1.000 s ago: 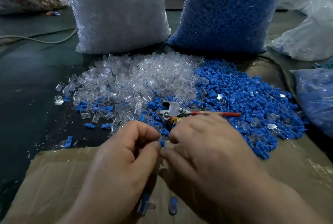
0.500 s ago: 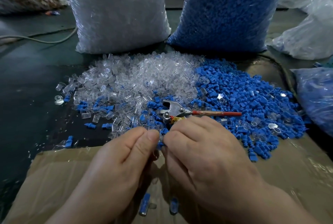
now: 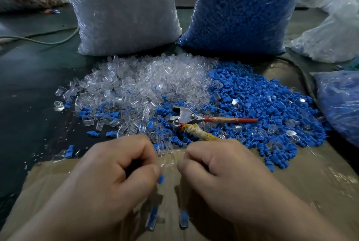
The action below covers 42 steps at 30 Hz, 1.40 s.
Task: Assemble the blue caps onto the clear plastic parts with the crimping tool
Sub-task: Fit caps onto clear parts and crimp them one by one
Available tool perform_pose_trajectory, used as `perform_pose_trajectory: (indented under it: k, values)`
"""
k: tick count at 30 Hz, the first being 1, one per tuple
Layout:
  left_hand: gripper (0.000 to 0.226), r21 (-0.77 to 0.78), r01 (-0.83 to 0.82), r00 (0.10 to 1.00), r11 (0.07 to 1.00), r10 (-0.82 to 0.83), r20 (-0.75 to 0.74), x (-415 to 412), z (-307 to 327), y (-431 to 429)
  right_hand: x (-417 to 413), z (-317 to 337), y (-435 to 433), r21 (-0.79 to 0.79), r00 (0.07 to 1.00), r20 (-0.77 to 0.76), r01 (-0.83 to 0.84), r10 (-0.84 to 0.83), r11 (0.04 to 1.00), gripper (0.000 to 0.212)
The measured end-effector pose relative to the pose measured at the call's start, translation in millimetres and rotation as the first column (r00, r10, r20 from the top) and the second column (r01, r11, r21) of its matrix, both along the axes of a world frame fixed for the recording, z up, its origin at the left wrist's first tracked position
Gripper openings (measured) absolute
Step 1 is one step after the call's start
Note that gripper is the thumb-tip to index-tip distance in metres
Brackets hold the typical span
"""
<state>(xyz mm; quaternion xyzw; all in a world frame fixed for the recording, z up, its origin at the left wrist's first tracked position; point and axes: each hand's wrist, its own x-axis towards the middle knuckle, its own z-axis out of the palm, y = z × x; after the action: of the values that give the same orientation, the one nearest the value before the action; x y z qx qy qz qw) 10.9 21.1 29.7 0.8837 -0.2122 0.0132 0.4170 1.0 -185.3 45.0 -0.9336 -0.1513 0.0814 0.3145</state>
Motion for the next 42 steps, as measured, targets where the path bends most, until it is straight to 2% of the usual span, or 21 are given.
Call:
perform_pose_trajectory:
  k: [1,2,6,9,11,13,17,21,24,26,28,30,31,33,34,35,36,37,38,39,42]
  values:
    - [0.026,0.105,-0.004,1.0,0.994,0.005,-0.016,1.2,0.0,1.8,-0.5,-3.9,0.6,-0.136,0.988,0.152,-0.001,0.022,0.991,0.035]
    - [0.031,0.191,0.002,1.0,0.982,0.003,-0.024,1.6,-1.0,2.4,-0.6,-6.1,2.3,-0.214,0.973,0.228,0.01,0.041,0.977,0.034]
    - [0.035,0.374,0.07,0.998,0.925,-0.064,-0.028,-0.5,-4.2,-0.6,3.3,-16.4,9.1,-0.277,0.952,0.296,0.002,0.083,0.961,0.032]
    - [0.038,0.367,-0.024,1.0,0.93,0.024,0.004,-0.4,-4.8,-3.7,11.1,-21.9,16.4,-0.369,0.936,0.326,-0.004,0.134,0.929,0.045]
    - [0.033,0.336,-0.182,0.982,0.924,0.158,0.099,2.2,-6.9,-3.2,15.6,-23.9,21.1,-0.398,0.937,0.324,0.006,0.134,0.917,0.038]
    - [0.031,0.352,-0.274,0.96,0.895,0.233,0.154,5.0,-8.6,-4.8,18.6,-25.9,21.3,-0.415,0.94,0.313,0.005,0.137,0.91,0.029]
    - [0.042,0.477,-0.255,0.965,0.841,0.187,0.185,4.8,-15.3,-12.3,18.7,-26.8,19.4,-0.416,0.941,0.316,0.023,0.121,0.909,0.016]
    - [0.05,0.488,-0.25,0.968,0.837,0.198,0.157,5.0,-16.4,-16.5,16.8,-26.0,19.2,-0.382,0.935,0.336,0.025,0.113,0.924,0.024]
    - [0.041,0.373,-0.25,0.964,0.893,0.195,0.18,4.4,-18.0,-15.3,14.3,-25.3,15.6,-0.248,0.933,0.352,0.013,0.078,0.969,0.022]
    - [0.029,0.225,-0.239,0.959,0.945,0.192,0.209,2.9,-19.3,-14.9,13.2,-22.7,12.3,-0.018,0.953,0.301,0.033,-0.026,0.999,0.018]
    - [0.032,0.122,-0.197,0.96,0.973,0.166,0.223,1.7,-18.7,-14.3,12.6,-18.6,11.1,0.269,0.988,0.077,0.112,-0.137,0.957,0.014]
    - [0.028,0.064,-0.145,0.965,0.987,0.127,0.231,0.9,-16.2,-15.0,10.7,-13.6,10.1,0.487,0.96,-0.257,0.227,-0.11,0.843,0.008]
    - [0.023,0.045,-0.122,0.967,0.991,0.109,0.232,0.6,-15.2,-15.6,10.1,-11.5,8.9,0.548,0.919,-0.389,0.287,-0.065,0.786,0.008]
    - [0.014,0.031,-0.102,0.969,0.994,0.093,0.229,-0.2,-14.5,-16.5,9.1,-6.8,6.4,0.567,0.867,-0.497,0.343,-0.02,0.749,0.011]
    - [0.01,0.036,-0.111,0.97,0.993,0.1,0.221,-0.3,-13.9,-17.4,8.5,-5.9,4.8,0.523,0.88,-0.472,0.322,-0.046,0.789,0.013]
    - [0.009,0.04,-0.133,0.971,0.99,0.122,0.206,-0.3,-13.7,-17.4,8.7,-7.2,2.4,0.415,0.925,-0.366,0.26,-0.101,0.872,0.016]
    - [0.011,0.045,-0.167,0.969,0.985,0.156,0.19,0.0,-13.6,-17.2,8.5,-9.9,-1.0,0.247,0.972,-0.188,0.186,-0.141,0.951,0.018]
    - [0.014,0.052,-0.207,0.966,0.977,0.196,0.169,0.2,-13.6,-16.9,8.1,-12.2,-3.9,0.069,0.991,0.0,0.132,-0.132,0.989,0.02]
    - [0.014,0.064,-0.246,0.961,0.967,0.235,0.144,0.3,-13.5,-16.7,7.7,-12.9,-5.1,-0.052,0.986,0.131,0.108,-0.1,0.993,0.019]
    - [0.011,0.076,-0.275,0.957,0.959,0.265,0.12,0.3,-14.7,-16.2,8.0,-13.0,-5.4,-0.097,0.979,0.193,0.092,-0.072,0.991,0.016]
    - [0.009,0.093,-0.324,0.945,0.941,0.318,0.081,-0.5,-17.7,-15.4,8.4,-14.0,-2.5,-0.163,0.966,0.259,0.046,-0.003,0.986,0.012]
